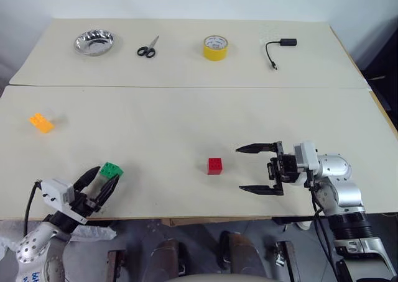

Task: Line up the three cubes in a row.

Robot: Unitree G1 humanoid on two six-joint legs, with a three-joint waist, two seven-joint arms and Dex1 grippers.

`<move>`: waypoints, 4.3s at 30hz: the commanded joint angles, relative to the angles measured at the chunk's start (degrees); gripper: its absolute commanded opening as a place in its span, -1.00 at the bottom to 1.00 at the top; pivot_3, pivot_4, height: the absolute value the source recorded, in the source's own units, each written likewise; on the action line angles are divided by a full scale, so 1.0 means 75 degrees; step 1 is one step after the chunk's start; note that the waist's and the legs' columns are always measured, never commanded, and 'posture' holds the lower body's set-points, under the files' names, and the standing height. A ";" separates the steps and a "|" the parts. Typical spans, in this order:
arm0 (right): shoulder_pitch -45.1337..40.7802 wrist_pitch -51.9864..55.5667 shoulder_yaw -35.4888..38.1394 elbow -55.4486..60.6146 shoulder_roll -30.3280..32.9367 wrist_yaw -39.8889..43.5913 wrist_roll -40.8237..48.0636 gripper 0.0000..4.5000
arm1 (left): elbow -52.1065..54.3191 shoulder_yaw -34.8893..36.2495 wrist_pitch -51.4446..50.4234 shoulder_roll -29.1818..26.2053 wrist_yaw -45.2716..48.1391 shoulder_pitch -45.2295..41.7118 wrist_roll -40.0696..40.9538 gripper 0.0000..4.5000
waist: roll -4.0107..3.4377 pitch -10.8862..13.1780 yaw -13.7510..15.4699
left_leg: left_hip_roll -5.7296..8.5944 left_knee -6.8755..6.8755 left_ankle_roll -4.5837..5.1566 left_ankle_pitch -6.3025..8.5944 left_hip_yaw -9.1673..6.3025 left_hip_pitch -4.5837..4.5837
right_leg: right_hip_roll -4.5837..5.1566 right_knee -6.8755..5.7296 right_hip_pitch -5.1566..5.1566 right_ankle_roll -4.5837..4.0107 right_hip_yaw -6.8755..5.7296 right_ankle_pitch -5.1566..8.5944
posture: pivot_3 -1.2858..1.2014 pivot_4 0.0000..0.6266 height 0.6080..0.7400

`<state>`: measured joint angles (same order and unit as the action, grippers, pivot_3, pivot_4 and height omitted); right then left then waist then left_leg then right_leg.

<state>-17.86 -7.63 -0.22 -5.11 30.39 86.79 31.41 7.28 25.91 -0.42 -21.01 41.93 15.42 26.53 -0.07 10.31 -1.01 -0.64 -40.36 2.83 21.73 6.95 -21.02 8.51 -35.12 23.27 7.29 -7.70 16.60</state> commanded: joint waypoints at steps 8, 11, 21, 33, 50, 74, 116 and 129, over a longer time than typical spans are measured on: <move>0.0547 0.0119 0.0391 0.0578 0.0282 -0.0507 0.0092 1.00 | -0.0271 -0.1072 -0.0280 -0.1776 0.2477 -0.1881 0.0589 -0.34 | 0.0002 0.0001 0.0288 | -0.0011 -0.0089 -0.0003 0.0002 -0.0035 -0.0031 | 0.0000 -0.0057 0.0001 -0.0014 -0.0019 0.0007 | 0.03 -0.52 1.00; 0.0819 0.0191 0.0808 0.0722 0.0508 -0.0836 0.0180 1.00 | -0.1025 -0.2423 -0.0417 -0.2516 0.4086 -0.3540 0.0126 -0.34 | -0.0011 -0.0002 0.0336 | 0.0003 -0.0094 0.0002 0.0005 -0.0027 -0.0018 | 0.0008 -0.0063 -0.0007 -0.0015 -0.0006 0.0003 | 0.03 -0.52 1.00; 0.2005 0.0229 0.1426 0.1695 0.0787 -0.1526 0.0186 1.00 | -0.4723 -0.4617 0.0931 -0.1190 0.5623 -0.6718 -0.1399 -0.34 | -0.0024 -0.0008 0.0101 | 0.0016 -0.0078 0.0004 0.0009 0.0008 -0.0022 | -0.0040 -0.0050 0.0006 -0.0010 -0.0011 0.0004 | 0.03 -0.52 1.00; 0.2248 0.0200 0.1377 0.1920 0.0768 -0.1839 0.0150 1.00 | -0.5491 -0.4251 0.1521 -0.1285 0.5577 -0.6703 -0.1470 -0.34 | -0.0017 -0.0004 0.0149 | -0.0013 -0.0094 0.0007 0.0010 -0.0006 -0.0024 | -0.0022 -0.0059 0.0003 -0.0010 -0.0008 0.0004 | 0.03 -0.52 1.00; 0.1415 0.0134 0.0633 0.1396 0.0529 -0.1242 0.0128 1.00 | -0.4108 -0.3178 0.0802 -0.1702 0.5193 -0.5797 -0.0685 0.98 | -0.0017 -0.0004 0.0121 | -0.0018 -0.0095 0.0007 0.0009 -0.0008 -0.0023 | -0.0021 -0.0061 0.0004 -0.0010 -0.0008 0.0004 | 0.03 -0.52 1.00; -0.0587 0.1394 -0.0571 0.2225 -0.0305 -0.1798 0.0242 1.00 | -0.1275 0.3747 0.0542 0.0352 -0.0408 0.1052 0.1638 0.98 | 0.0003 -0.0010 0.0139 | -0.0021 -0.0094 0.0000 0.0041 -0.0077 -0.0013 | 0.0028 -0.0013 -0.0050 -0.0020 0.0008 0.0007 | 0.03 -0.52 1.00; -0.0533 0.1517 -0.0509 0.1825 -0.0358 -0.1651 0.0145 1.00 | -0.5710 0.0729 -0.1373 -0.1291 -0.6972 -0.6853 -0.1528 -0.21 | 0.0031 -0.0017 0.0134 | -0.0006 -0.0090 0.0000 0.0037 -0.0100 -0.0015 | -0.0002 -0.0027 -0.0072 -0.0017 -0.0123 0.0007 | 0.03 -0.52 1.00; 0.0118 0.1298 -0.0197 0.1918 0.0085 -0.1687 0.0028 1.00 | -0.3352 0.0003 -0.0612 -0.2961 0.1264 -0.4665 0.0474 -0.35 | 0.0027 -0.0014 0.0032 | -0.0018 -0.0076 -0.0007 0.0039 -0.0097 -0.0018 | -0.0002 0.0006 -0.0076 -0.0020 -0.0179 0.0011 | 0.03 -0.52 1.00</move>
<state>-17.54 2.58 -3.40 6.82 30.17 74.18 30.83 -22.98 26.35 -6.00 -40.73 39.72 -21.30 26.37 0.13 10.21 -0.77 -0.80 -40.93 2.77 22.03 6.23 -21.17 8.48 -35.04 22.70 7.12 -9.05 16.70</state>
